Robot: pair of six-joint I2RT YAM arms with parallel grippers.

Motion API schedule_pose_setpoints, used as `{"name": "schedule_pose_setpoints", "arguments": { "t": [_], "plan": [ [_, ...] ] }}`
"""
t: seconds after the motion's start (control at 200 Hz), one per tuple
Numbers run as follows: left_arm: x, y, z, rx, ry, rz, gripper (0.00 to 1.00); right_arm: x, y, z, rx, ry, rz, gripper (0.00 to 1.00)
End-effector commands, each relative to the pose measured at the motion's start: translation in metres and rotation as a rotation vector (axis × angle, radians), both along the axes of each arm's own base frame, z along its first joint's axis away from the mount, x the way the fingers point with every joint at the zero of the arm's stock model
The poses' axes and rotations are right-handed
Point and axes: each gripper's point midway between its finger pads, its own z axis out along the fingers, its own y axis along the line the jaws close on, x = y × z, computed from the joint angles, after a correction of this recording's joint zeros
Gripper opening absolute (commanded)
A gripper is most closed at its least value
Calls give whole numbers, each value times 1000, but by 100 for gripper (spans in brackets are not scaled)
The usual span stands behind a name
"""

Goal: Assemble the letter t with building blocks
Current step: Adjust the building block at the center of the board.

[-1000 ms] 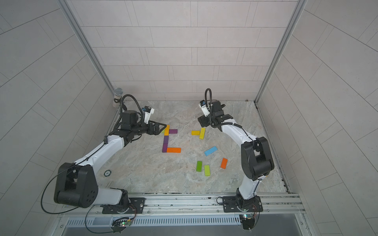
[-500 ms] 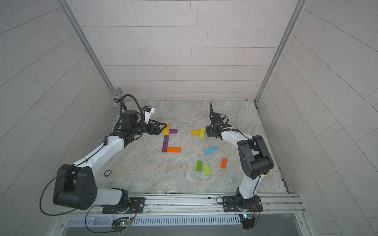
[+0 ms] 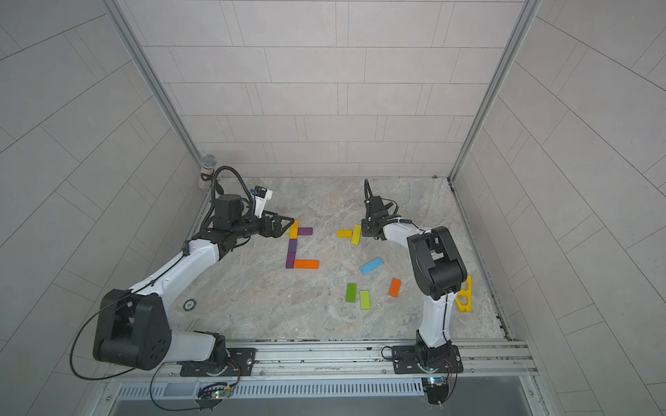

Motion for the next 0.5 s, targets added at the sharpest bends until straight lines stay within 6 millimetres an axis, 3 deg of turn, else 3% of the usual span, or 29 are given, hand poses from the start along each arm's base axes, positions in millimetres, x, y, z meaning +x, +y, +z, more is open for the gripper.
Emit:
{"name": "schedule_pose_setpoints", "arguments": {
  "t": [0.0,0.495],
  "plan": [
    [0,-2,4,9,-28,-16,100,2,4,-7,-11,14,-1,35],
    [-2,-3,2,10,-19,-26,100,4,5,-23,-32,38,-3,37]
  ]
}}
